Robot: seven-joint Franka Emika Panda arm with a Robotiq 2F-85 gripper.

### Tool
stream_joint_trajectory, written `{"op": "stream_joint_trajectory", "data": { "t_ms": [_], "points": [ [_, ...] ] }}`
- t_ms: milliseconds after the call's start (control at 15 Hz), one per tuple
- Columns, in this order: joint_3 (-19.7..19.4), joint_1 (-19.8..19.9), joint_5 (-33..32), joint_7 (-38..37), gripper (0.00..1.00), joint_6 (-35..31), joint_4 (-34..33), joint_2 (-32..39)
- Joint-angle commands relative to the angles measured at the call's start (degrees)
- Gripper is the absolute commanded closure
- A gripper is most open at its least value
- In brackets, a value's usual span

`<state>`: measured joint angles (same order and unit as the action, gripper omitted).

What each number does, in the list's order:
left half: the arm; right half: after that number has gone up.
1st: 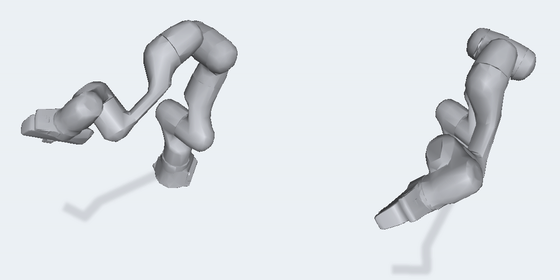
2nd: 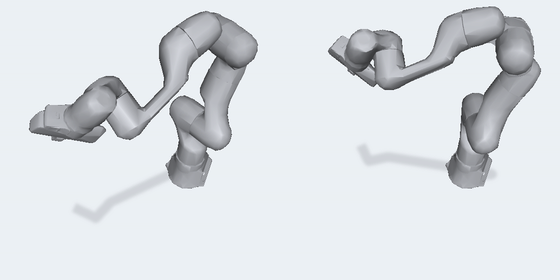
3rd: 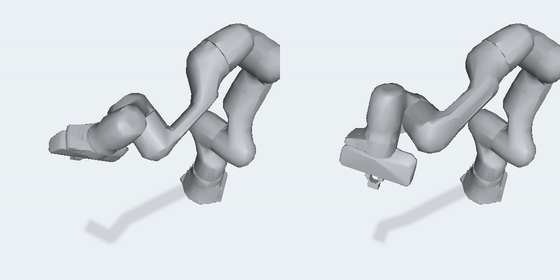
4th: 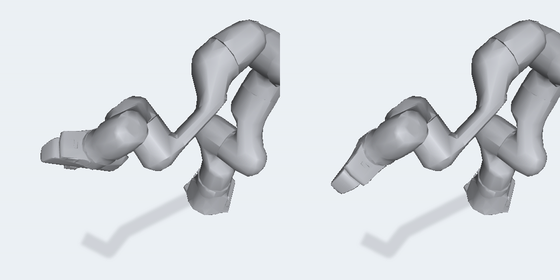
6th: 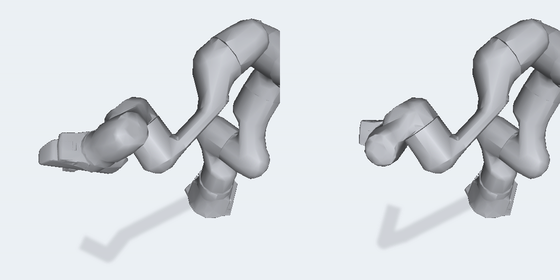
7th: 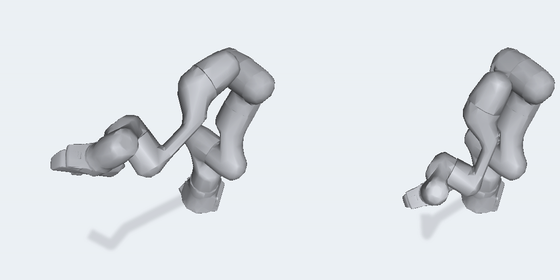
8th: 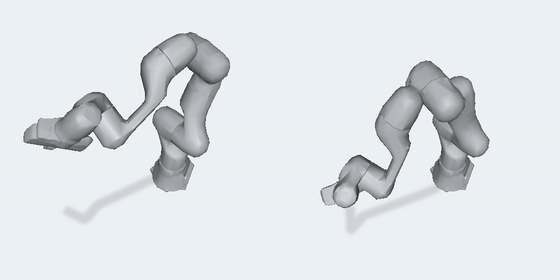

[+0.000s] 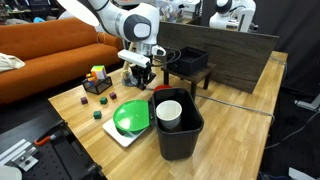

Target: Move the purple block on the left forward

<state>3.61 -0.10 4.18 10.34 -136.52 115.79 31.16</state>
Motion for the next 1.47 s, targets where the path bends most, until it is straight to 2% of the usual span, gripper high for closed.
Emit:
{"op": "stream_joint_trajectory", "data": {
  "t_ms": [0, 67, 133, 200, 267, 533, 1400],
  "points": [
    [0.9, 1.4, 0.2, 1.8, 0.93, 3.1, -4.7, 3.5],
    [0.9, 1.4, 0.0, 1.9, 0.93, 3.4, -5.2, 4.0],
    [0.8, 1.4, -0.3, 1.9, 0.78, 3.7, -5.6, 4.4],
    [0.4, 0.7, -0.4, 0.3, 0.46, 1.0, -3.8, 3.7],
    [0.4, 0.7, -0.4, 0.3, 0.7, 1.1, -4.1, 4.0],
    [0.4, 0.6, -0.4, 0.2, 0.47, 1.1, -4.1, 4.0],
    [0.4, 0.6, -0.4, 0.2, 0.46, 1.1, -4.1, 4.0]
  ]
}}
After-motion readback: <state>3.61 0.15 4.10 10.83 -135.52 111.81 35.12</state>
